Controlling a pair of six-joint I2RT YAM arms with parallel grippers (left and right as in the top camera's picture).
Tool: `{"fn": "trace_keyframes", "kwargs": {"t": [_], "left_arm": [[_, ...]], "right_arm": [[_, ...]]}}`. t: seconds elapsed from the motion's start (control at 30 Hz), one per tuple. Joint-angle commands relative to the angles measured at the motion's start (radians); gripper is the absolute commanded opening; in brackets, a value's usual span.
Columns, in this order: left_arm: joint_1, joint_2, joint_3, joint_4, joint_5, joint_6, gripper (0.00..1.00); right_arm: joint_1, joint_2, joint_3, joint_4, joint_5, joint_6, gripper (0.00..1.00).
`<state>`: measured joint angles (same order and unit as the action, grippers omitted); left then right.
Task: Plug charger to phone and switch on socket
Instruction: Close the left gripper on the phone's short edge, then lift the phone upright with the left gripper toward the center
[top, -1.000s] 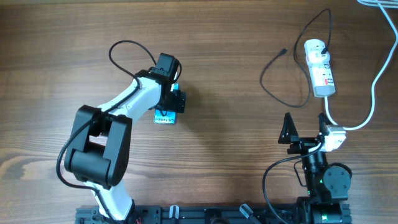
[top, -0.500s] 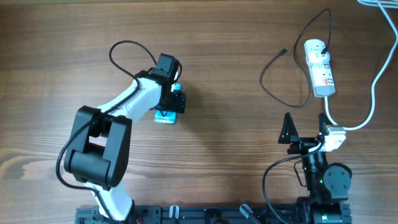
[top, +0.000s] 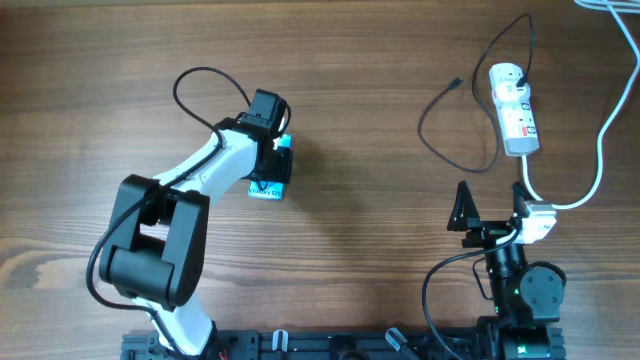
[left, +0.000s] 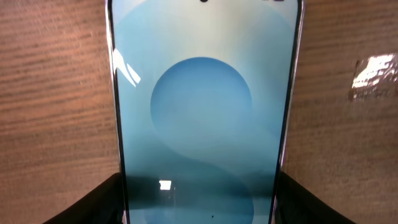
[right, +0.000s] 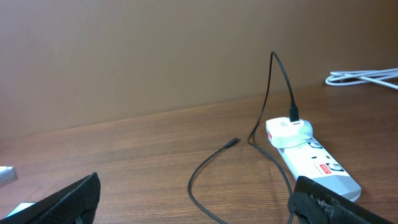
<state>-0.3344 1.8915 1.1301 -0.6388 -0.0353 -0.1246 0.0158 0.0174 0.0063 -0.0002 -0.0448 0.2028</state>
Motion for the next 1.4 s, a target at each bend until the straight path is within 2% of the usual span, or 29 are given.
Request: {"fn": "trace_keyframes", "kwargs": {"t": [0.0,0.23,0.3,0.67,0.83,1.1,1.33,1.37], "left_arm": [[-0.002,0.050,0.000,-0.096,0.069,-0.010,0.60],[-0.002,-0.050,0.184,-0.295,0.103,-0.019,0.58],[-0.002,-0.078,0.217,-0.321,0.132,-0.058,0.56],[-0.002,-0.145,0.307,-0.324,0.443,-0.234,0.57],[-0.002,-0.145,0.312,-0.324,0.473,-0.274,0.57],[-0.002,-0.145,0.312,-0.319,0.696,-0.294,0.57],[0.000,-0.145,0.312,-0.257,0.820,-0.483,0.57],[0.003,-0.145,0.312,-0.233,0.821,-0.550,0.56]], "right_arm": [[-0.004,-0.013,-0.001,0.002,-0.009,-0.017,1.00],[-0.004,-0.013,-0.001,0.002,-0.009,-0.016,1.00],[-0.004,-0.013,-0.001,0.002,-0.009,-0.017,1.00],[-0.004,-0.013,-0.001,0.002,-0.009,-0.016,1.00],[-0.004,-0.013,-0.001,0.002,-0.009,-0.017,1.00],[-0.004,-0.013,-0.001,0.002,-0.009,-0.016,1.00],[-0.004,-0.013,-0.001,0.002,-0.009,-0.016,1.00],[-0.004,-0.013,-0.001,0.002,-0.009,-0.016,1.00]]}}
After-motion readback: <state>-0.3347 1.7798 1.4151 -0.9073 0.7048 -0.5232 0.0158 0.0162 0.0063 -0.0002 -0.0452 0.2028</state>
